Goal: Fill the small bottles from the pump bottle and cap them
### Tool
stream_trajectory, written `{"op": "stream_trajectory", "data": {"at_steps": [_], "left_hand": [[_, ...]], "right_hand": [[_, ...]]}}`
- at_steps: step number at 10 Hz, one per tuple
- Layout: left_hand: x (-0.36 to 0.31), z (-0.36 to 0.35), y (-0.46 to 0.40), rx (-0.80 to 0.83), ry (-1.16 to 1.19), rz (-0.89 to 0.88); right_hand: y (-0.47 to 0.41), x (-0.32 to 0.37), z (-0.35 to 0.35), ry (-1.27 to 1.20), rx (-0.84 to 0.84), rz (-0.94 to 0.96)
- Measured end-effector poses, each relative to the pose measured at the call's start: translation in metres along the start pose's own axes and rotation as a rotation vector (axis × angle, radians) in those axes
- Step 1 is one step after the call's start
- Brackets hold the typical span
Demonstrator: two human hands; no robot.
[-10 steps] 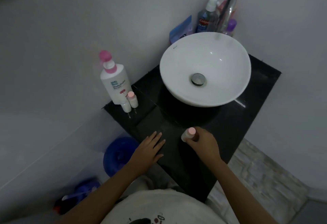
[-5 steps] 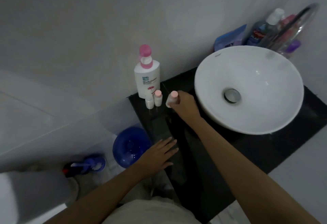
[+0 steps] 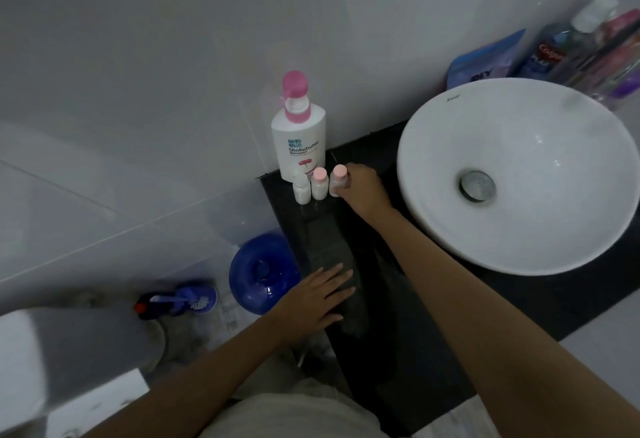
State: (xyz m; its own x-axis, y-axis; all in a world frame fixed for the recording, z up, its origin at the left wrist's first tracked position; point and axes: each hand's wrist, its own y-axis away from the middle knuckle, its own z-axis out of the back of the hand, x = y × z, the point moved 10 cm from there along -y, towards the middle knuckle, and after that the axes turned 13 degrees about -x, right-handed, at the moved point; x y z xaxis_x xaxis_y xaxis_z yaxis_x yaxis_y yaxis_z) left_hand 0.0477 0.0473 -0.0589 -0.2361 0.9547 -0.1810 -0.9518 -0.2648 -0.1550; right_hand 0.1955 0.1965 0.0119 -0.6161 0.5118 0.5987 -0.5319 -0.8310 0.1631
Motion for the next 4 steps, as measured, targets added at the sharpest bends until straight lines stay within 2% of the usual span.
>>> {"op": "stream_trajectory", "data": {"at_steps": [4], "left_hand": [[0.005, 0.001, -0.007, 0.016, -0.014, 0.026]], "right_hand": [[0.008, -0.019, -0.013, -0.021, 0.073, -0.016]]}}
